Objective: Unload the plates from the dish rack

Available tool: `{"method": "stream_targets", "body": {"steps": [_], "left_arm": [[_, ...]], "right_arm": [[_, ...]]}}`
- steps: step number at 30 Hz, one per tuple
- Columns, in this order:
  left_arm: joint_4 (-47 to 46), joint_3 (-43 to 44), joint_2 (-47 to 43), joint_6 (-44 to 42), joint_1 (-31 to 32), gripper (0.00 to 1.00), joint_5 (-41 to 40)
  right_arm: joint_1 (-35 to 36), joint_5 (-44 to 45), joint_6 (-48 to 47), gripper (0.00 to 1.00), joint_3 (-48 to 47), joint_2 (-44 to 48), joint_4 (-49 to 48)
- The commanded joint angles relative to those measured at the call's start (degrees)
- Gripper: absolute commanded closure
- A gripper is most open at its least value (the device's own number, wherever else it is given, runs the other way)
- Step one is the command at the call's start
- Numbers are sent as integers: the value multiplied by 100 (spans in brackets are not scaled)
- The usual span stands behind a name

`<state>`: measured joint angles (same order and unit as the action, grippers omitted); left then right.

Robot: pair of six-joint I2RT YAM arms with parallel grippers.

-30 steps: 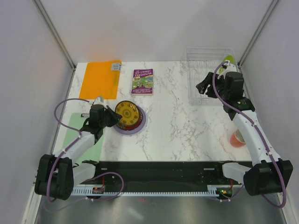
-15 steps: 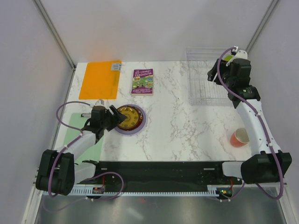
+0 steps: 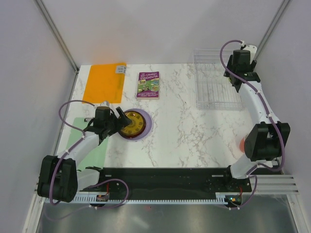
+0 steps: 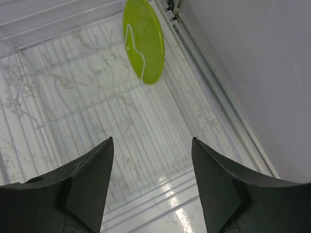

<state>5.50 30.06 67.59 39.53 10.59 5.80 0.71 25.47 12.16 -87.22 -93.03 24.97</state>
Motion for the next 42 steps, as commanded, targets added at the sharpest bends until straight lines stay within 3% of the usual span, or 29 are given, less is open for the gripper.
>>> {"method": "stream_targets", "body": {"steps": [1,11,19,26,33,36,38,39,42], "left_arm": [[812,623,-88,-736,-13,0,-466],[1427,1396,158,-1360,-13,0,-571],[1402,1836,412,-1369,-13,0,-291],[1226,1968,430,-1369,-13,0,-168],[778,1845,544,-1202,-13,0,219],[699,1819,588,-1132,-13,0,334],[690,1793,580,-1114,-13,0,334],[690,1784,571,-1114,-13,0,334],[672,1749,562,-1105,-13,0,307]], "right_arm": [[-53,854,-416,28,-655,-601,-247],[-440,951,-724,29,-2182,-2402,-379],[-668,652,-909,32,-3660,-3597,-291],[-844,503,-926,43,-3741,-4055,-660],[-985,11,-953,62,-3732,-4267,-844],[-1029,-244,-926,81,-3618,-4214,-950],[-1029,-393,-944,84,-3495,-4135,-1064],[-1029,-472,-944,94,-3469,-4100,-1134],[-1029,-543,-996,99,-3424,-4030,-1249]]}}
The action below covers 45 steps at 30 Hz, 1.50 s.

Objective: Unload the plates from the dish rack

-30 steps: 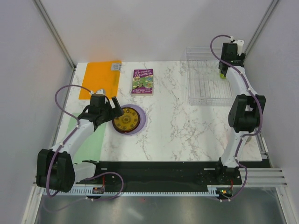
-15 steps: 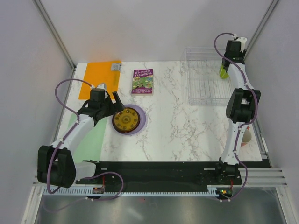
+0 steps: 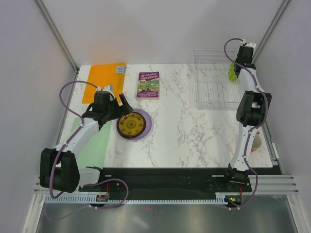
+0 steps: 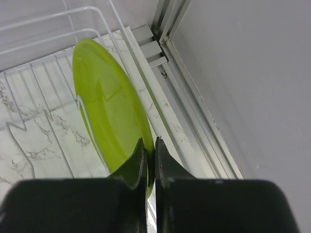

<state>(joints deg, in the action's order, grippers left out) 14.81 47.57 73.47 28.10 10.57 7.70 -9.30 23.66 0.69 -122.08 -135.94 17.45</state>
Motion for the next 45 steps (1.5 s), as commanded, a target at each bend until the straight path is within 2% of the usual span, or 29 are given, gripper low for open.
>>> {"method": "stream_targets", "body": {"steps": [1,3,6,9,13,17,19,22,26,27,29,31,34,36,45], "left_arm": [[-277,-11,-26,47,-11,0,126],[-277,-37,-35,47,-11,0,100],[-294,-46,-35,56,-11,0,108],[-294,-64,-52,47,-2,0,65],[-408,-46,-61,20,-2,0,125],[-723,15,-52,20,15,0,328],[-1039,68,52,99,15,0,617],[-1901,295,455,310,33,0,1161],[-2412,1007,1291,556,243,0,1707],[-2499,1156,1414,609,322,0,1821],[-2728,1456,1721,740,541,0,1962],[-3456,1518,1898,1118,744,0,2208],[-4150,1614,2171,1496,1201,0,2288],[-4293,1729,2434,1637,1465,0,2271],[-5822,1615,3181,2498,1817,0,2455]], "right_arm": [[-19,-327,133,99,79,322,-506],[16,-161,63,100,158,427,-680],[139,269,-199,100,797,961,-1242],[323,971,-586,100,1570,1629,-2121],[718,2271,-1542,100,1986,2185,-2886],[877,2634,-1818,100,2408,2791,-3239],[886,2653,-1696,100,2610,3204,-2987],[1079,2389,-1143,98,2856,3793,-2504],[1132,1705,-97,98,3058,4530,-1755],[1141,1216,349,98,3128,4645,-1519],[1141,713,650,97,3469,4978,-1271],[1150,-70,1046,97,3725,5164,-1131],[1185,-993,1538,97,4296,5542,-1103],[1290,-1187,1723,97,4815,5876,-1182],[1343,-3015,2910,97,6274,6975,-1498]]}}
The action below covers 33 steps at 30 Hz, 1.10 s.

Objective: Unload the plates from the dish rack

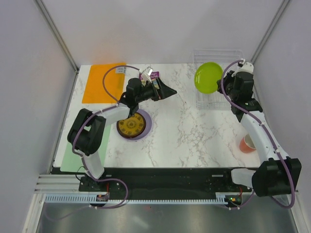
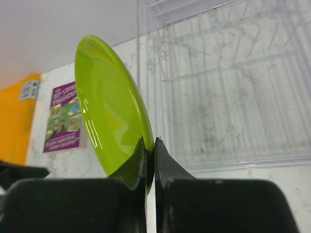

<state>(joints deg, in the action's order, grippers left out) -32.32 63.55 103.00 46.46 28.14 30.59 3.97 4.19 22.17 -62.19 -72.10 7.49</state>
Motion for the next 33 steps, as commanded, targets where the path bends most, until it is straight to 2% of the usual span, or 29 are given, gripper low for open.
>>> {"method": "stream_targets", "body": {"steps": [1,6,18,19,20,21,22,23,25,26,27,28,31,32,33], "left_arm": [[-1197,8,290,732,77,0,175],[-1786,122,642,1084,227,0,211],[-2341,439,933,1190,622,0,167],[-2332,422,932,1173,622,4,167],[-2323,421,906,1164,622,17,184],[-2280,413,897,1146,622,23,184],[-2183,387,871,1111,622,33,132],[-2156,299,845,1129,622,55,71],[-2243,228,853,1277,622,72,-18],[-2261,211,871,1330,622,92,0],[-2270,202,897,1383,622,98,8],[-2253,167,880,1366,622,98,0],[-1850,-166,529,1052,622,98,-298],[-1440,-254,406,928,622,98,-395],[-1244,-360,83,822,622,98,-648]], "right_arm": [[25,-1173,867,97,382,704,-546],[69,-1797,1456,97,928,881,-915],[192,-2334,1966,97,1675,1171,-1258],[183,-2361,1975,97,1702,1198,-1267],[175,-2387,1984,96,1728,1224,-1267],[175,-2396,2010,96,1763,1268,-1276],[175,-2492,2036,96,1763,1268,-1285],[183,-2554,2054,96,1755,1259,-1311],[175,-2686,2185,96,1737,1216,-1320],[175,-2686,2221,96,1737,1215,-1329],[183,-2686,2238,96,1737,1241,-1329],[183,-2660,2195,94,1720,1250,-1303],[175,-2459,1846,69,1527,1321,-899],[175,-2162,1747,48,1448,1373,-533],[183,-1976,1616,45,1308,1408,-372]]}}
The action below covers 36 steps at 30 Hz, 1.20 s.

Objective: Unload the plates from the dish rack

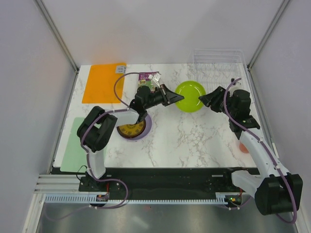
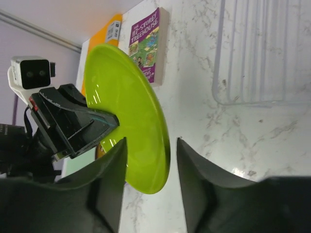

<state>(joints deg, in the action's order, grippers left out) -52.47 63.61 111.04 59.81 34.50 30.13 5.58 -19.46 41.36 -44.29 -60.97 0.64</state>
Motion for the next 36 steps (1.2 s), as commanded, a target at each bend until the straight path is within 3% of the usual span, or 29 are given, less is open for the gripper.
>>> {"method": "stream_targets", "body": {"steps": [1,7,15,21,27,36], "left_arm": [[1034,-576,-907,-758,-14,98,-753],[3223,-1201,-2513,-1788,-22,98,-2351],[5192,-2212,-4379,-1685,-216,98,-4276],[5386,-3407,-5320,-1077,-444,98,-4902],[5712,-3917,-5777,-453,-506,98,-5377],[5652,-4208,-6147,-312,-787,98,-5466]], "right_arm": [[13,530,-426,40,-545,348,453],[4,1322,-911,31,-774,630,1078],[4,1314,-937,31,-607,542,1061],[13,1121,-841,31,-528,296,938],[13,892,-735,31,-361,174,701],[4,637,-673,31,-246,-73,489]]}}
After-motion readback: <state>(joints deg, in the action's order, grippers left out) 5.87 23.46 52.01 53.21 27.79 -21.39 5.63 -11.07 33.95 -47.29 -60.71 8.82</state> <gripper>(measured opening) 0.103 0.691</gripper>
